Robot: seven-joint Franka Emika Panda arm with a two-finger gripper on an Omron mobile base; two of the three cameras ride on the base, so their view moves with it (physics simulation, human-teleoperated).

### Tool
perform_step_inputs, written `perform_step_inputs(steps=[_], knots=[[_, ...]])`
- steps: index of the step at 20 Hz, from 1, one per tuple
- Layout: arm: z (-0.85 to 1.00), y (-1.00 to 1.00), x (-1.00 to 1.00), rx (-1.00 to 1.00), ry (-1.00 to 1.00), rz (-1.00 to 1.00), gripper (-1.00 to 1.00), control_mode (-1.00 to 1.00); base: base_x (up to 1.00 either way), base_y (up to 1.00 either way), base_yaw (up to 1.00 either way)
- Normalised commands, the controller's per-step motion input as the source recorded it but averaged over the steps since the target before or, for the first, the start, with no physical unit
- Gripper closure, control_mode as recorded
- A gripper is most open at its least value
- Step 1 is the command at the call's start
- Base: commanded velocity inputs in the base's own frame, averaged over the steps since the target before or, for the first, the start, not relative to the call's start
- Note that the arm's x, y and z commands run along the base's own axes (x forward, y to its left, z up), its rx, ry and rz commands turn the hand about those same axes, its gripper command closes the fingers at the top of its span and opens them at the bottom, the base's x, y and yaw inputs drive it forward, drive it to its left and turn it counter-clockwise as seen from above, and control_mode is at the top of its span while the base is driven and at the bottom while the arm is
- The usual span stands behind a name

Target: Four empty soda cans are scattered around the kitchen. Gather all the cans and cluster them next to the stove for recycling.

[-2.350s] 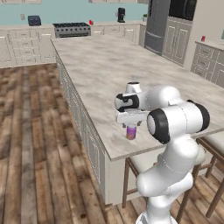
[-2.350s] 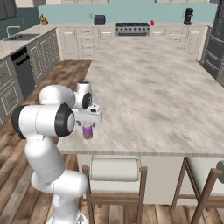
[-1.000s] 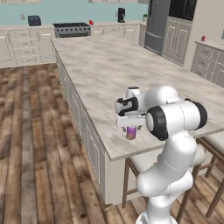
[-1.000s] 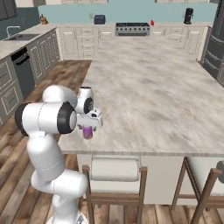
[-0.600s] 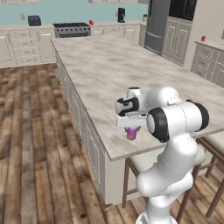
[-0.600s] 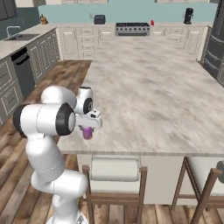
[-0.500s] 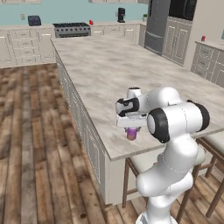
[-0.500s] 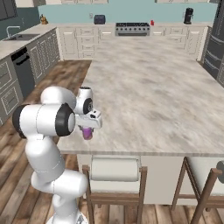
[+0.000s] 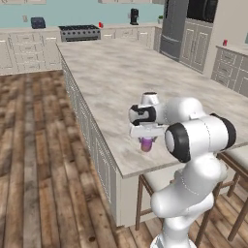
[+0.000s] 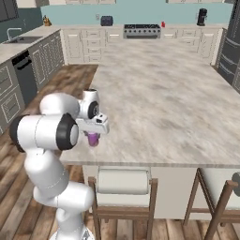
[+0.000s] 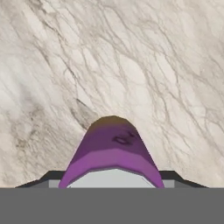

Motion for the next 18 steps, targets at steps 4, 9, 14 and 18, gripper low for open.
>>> perform_step_inputs(steps=[4,9,14,18], knots=[[0.77,-0.04,-0.2,0.0,0.01,0.0,1.0,-1.0,0.0,0.0,0.0],[0.57,0.0,-0.43,0.0,0.03,0.0,1.0,-1.0,0.0,0.0,0.0],[0.24,0.0,-0.67,0.0,0.01,0.04,1.0,-1.0,0.0,0.0,0.0],[0.22,-0.01,-0.54,0.0,0.0,0.02,1.0,-1.0,0.0,0.0,0.0]])
